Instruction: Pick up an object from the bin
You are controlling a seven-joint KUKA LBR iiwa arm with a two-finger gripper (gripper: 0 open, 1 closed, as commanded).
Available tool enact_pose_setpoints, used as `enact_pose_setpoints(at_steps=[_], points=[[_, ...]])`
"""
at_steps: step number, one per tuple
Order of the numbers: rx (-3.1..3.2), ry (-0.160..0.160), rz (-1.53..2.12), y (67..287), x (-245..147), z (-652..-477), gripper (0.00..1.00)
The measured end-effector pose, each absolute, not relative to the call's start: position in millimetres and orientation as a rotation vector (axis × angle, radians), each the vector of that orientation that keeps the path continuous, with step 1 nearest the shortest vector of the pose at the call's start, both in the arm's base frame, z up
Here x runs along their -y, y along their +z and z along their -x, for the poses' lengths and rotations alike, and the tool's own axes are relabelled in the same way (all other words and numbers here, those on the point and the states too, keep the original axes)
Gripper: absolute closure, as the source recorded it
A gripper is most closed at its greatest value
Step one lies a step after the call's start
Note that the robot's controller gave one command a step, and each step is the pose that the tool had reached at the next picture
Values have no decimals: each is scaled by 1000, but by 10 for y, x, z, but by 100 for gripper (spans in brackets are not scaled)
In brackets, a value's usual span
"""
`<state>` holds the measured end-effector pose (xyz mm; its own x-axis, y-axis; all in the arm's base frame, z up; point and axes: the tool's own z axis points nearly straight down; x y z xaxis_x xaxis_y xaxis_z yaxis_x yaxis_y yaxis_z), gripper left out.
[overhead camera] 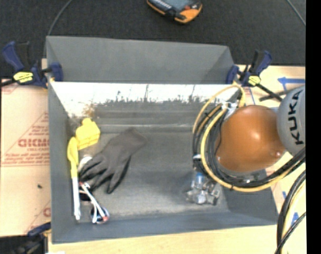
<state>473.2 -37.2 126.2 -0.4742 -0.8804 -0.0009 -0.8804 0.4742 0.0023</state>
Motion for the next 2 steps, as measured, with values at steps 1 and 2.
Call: enact_pose_setpoints(at_steps=[1,2], points=[[2698,-1,-1615,1210,374,-4738,100],[2695,-5,-1614,1090,372,-4732,100]])
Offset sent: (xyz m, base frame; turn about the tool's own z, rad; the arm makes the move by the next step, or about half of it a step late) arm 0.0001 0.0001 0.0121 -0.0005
